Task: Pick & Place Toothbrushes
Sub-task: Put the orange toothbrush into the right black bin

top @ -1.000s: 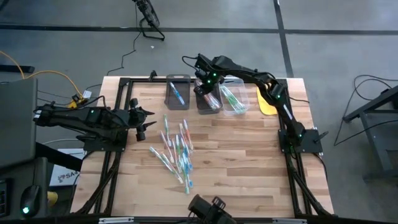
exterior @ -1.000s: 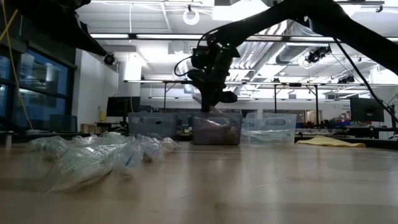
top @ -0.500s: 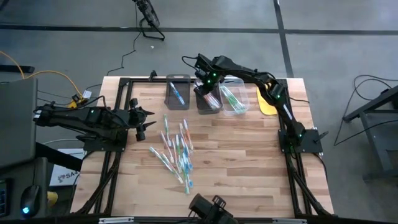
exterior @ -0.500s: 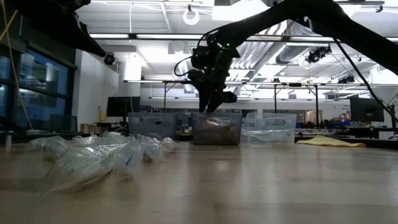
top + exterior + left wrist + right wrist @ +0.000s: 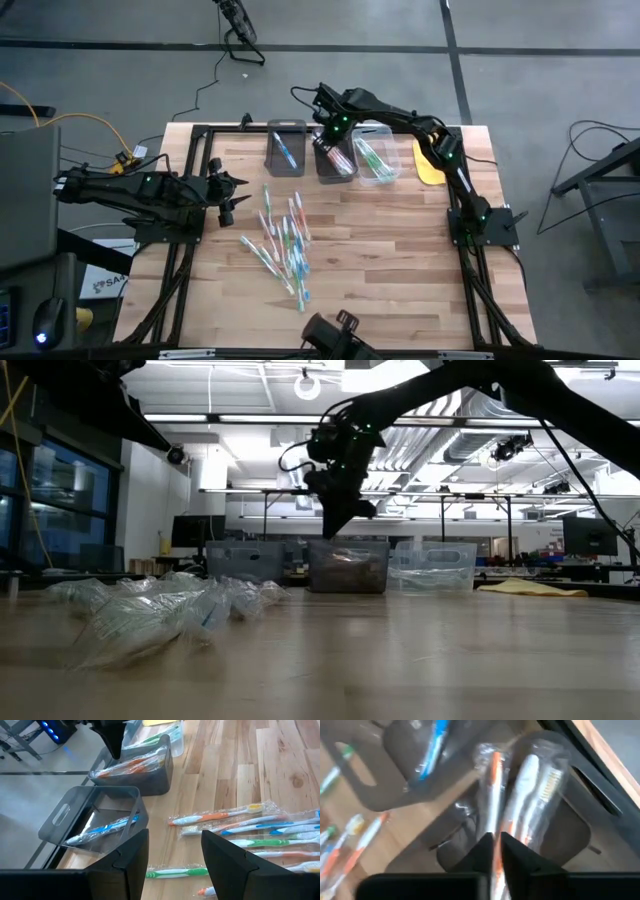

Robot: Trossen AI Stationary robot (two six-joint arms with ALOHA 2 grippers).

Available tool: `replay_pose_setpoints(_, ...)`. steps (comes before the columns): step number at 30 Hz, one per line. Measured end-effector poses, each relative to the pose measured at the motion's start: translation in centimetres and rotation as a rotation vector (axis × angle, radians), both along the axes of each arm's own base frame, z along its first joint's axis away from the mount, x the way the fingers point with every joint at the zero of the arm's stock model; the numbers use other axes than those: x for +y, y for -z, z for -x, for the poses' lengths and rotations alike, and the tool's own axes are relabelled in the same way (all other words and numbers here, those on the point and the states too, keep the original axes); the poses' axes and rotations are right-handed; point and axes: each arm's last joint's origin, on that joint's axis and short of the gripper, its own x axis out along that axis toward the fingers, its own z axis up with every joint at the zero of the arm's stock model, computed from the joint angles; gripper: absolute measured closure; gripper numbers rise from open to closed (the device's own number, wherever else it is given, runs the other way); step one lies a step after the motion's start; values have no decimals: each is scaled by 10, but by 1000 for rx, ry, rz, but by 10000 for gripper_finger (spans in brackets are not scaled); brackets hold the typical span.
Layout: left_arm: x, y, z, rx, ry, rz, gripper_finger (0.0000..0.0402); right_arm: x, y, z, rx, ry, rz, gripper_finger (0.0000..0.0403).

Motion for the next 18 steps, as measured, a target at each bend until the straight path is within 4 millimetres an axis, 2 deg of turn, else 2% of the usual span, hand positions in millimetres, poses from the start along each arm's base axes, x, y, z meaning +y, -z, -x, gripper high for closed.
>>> replay_pose_setpoints(4,0,0,0,-1,0,0,226,5,-3,-5,-59,-54,-45,399)
replay_pose_setpoints(9,0,0,0,-2,-4,8,226,8,13,-10,-22,-43,4,400)
replay_pose_setpoints(14,0,0,0,2,-4,8,226,-2,18,-5,-42,-6,-28,401)
replay_pose_setpoints(18,0,0,0,3,-4,8,226,-10,18,-1,-17,62,16,401)
